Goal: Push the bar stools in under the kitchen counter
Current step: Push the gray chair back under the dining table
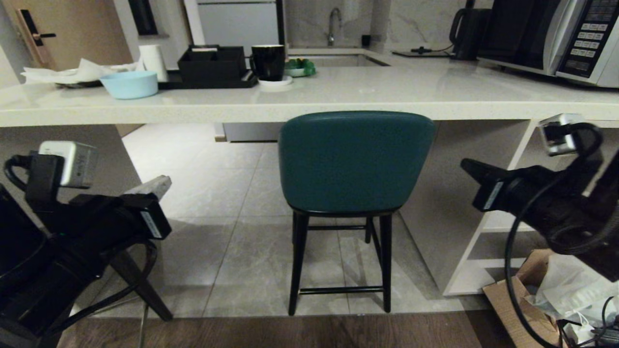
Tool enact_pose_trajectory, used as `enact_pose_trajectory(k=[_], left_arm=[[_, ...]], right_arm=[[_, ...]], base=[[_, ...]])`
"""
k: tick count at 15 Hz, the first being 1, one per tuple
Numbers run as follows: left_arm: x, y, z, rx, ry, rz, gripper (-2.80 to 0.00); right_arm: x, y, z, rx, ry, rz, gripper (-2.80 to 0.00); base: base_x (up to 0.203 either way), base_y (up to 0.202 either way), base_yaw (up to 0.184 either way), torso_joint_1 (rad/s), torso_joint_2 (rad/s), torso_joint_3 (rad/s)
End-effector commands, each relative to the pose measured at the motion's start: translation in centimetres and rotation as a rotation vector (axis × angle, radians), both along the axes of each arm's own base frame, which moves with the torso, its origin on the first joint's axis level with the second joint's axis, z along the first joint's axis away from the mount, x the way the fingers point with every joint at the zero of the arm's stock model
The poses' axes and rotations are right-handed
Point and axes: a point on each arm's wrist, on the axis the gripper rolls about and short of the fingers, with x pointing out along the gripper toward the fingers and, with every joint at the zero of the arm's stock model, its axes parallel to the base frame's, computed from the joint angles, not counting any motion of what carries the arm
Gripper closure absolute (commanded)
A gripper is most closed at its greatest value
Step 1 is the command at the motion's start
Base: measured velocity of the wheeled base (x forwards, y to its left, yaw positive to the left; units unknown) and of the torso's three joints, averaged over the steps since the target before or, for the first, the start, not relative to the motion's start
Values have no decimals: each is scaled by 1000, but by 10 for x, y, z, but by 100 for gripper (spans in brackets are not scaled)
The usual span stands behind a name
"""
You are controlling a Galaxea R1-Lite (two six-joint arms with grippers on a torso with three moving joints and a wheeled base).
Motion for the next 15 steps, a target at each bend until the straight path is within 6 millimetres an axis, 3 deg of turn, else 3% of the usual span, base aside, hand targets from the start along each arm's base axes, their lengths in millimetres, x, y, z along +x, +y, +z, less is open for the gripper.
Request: enact_pose_trajectory(k=[1, 5, 8, 10, 12, 14, 15], left_arm=[[-42, 21, 25, -26, -43, 66, 0], [-90, 51, 40, -62, -127, 245, 0], [-138, 68, 36, -59, -201, 324, 0], [-165, 74, 24, -40, -216, 386, 0], [-177, 76, 3, -19, -192, 404, 0], [-185, 77, -10, 2, -199, 429, 0], [-190, 77, -15, 13, -204, 454, 0]], right_arm=[[-53, -26, 31, 26, -133, -68, 0], [-108, -56, 40, 16, -196, -210, 0], [-168, -73, 44, 16, -269, -353, 0], [-211, -75, 32, 2, -288, -419, 0], [-242, -71, 11, -20, -247, -402, 0], [-255, -68, -7, -42, -160, -342, 0], [-255, -67, -5, -43, -163, -330, 0]], base=[[0, 0, 0, 0, 0, 0], [0, 0, 0, 0, 0, 0], [0, 0, 0, 0, 0, 0], [0, 0, 0, 0, 0, 0], [0, 0, 0, 0, 0, 0], [0, 0, 0, 0, 0, 0], [0, 0, 0, 0, 0, 0]])
